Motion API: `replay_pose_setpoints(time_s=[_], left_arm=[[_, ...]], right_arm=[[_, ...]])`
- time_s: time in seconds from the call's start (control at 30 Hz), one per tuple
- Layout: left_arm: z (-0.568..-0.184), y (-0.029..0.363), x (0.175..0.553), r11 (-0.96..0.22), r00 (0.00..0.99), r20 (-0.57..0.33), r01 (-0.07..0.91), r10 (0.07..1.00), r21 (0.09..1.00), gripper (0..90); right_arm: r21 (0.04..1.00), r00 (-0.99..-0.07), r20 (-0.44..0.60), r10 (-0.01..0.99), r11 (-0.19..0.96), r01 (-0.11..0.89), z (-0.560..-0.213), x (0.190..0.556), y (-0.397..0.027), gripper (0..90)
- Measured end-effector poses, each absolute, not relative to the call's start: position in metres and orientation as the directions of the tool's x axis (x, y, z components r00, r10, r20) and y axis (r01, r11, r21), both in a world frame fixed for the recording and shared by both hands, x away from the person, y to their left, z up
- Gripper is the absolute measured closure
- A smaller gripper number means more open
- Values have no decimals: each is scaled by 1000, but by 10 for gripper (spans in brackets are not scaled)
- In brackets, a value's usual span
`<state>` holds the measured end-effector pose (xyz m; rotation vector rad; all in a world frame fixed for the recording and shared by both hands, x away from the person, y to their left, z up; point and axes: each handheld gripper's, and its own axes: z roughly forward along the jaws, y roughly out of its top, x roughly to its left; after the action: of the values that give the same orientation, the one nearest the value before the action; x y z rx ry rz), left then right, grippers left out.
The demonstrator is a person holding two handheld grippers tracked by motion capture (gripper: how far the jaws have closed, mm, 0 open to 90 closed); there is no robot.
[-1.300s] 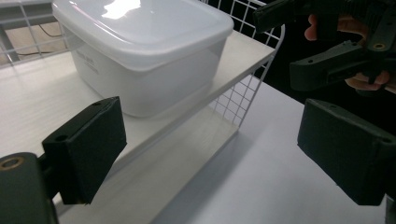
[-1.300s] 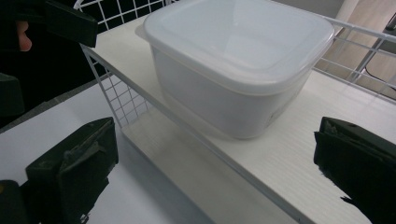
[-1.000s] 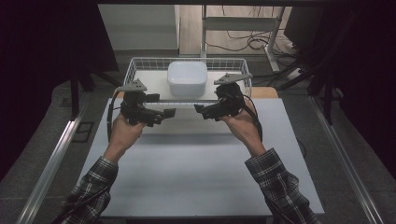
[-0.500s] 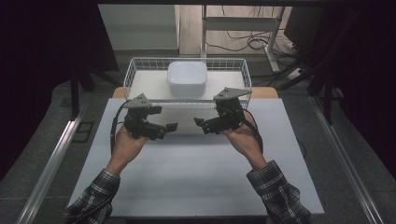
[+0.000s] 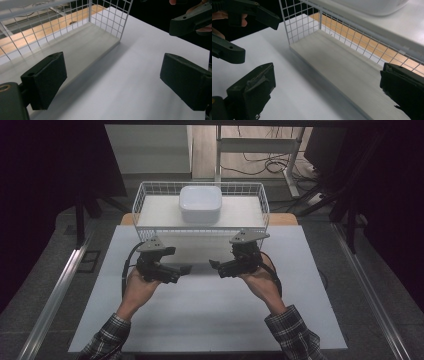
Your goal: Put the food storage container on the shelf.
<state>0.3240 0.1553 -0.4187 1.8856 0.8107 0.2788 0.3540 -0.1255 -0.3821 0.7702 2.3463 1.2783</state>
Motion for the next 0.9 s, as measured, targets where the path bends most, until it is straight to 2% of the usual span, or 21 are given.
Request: replay_pose_setpoints(time_s=[0.37,0.9], left_arm=[[-454,159,311,-265,732,-177,445,658,856,67],[-470,168,279,-262,716,-176,456,676,850,67]], right_arm=[[849,-778,-54,626,439,294,-408,337,-139,0],[860,-771,-41,635,415,296,-421,312,-161,0]])
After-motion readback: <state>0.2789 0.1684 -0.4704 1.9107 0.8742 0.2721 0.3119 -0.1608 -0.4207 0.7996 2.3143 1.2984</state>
